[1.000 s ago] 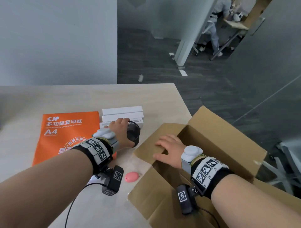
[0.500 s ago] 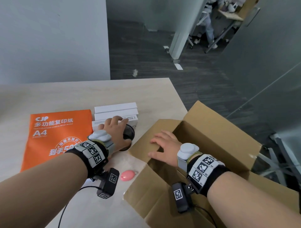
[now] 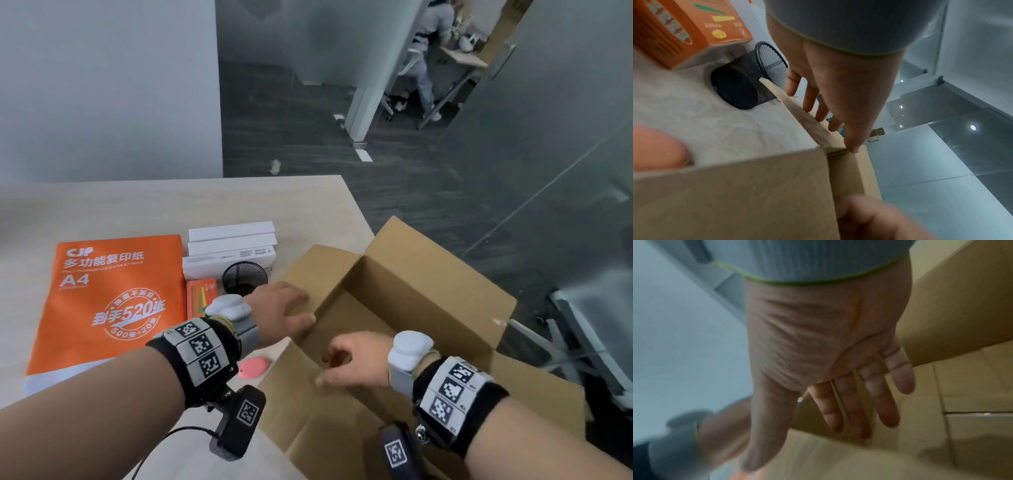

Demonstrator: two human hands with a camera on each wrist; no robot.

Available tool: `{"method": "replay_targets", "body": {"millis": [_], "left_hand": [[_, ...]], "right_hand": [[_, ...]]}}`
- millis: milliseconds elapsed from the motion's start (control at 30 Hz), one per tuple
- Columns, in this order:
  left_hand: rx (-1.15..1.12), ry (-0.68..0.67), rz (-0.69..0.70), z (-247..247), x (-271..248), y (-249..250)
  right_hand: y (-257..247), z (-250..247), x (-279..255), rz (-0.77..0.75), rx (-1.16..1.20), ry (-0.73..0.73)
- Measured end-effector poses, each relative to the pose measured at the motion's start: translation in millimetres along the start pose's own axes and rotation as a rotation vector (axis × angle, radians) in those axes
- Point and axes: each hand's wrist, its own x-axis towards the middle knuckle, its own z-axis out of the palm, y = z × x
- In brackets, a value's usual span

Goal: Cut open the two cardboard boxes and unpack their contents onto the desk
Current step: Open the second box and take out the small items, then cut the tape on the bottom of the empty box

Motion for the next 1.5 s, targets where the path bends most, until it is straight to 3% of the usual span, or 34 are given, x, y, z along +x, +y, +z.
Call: {"method": "replay_targets", "body": {"millis": [100, 233, 367, 467, 533, 667, 800, 900, 967, 1033, 1133, 1267, 1400, 1500], "left_hand": [[-0.093, -0.022, -0.042, 9, -5, 9], [-0.173, -0.010, -0.085, 16, -12, 22], [-0.264, 0.112, -0.133, 20, -16, 45], [-0.338, 0.272, -0.181, 23, -19, 69], [-0.421, 0.303, -0.218, 28, -20, 86], [-0.583, 0.158, -0.234, 36, -28, 122], [-0.636, 0.114, -0.039, 40, -47, 185], [-0.676, 0.183, 0.193, 29, -60, 225], [-0.585, 0.286, 0.356, 26, -71, 256], [-0.357, 0.393, 0.457, 20, -75, 273], [0.009, 0.451, 0.431, 30, -81, 290], [0.229, 0.394, 0.378, 62, -80, 300], [0.283, 0.184, 0.389, 101, -63, 300], [0.383, 0.070, 0.278, 130, -53, 284]], "right_hand": [[3, 24, -7, 0.035, -0.130, -0.096], [12, 26, -18, 0.039, -0.211, 0.005], [45, 15, -42, 0.087, -0.126, 0.182], [71, 2, -65, 0.119, 0.066, 0.387], [88, -6, -86, 0.114, 0.224, 0.540], [106, -15, -122, -0.066, 0.531, 0.760], [107, -24, -168, -0.220, 0.946, 1.023], [112, -35, -175, -0.100, 1.393, 1.265], [120, -34, -185, -0.070, 1.741, 1.253], [126, -32, -190, -0.101, 1.909, 1.172], [146, -18, -194, -0.122, 2.080, 1.047], [163, 19, -190, 0.063, 2.190, 0.856], [193, 71, -197, 0.302, 2.179, 0.827], [220, 97, -207, 0.374, 2.227, 0.824]]}}
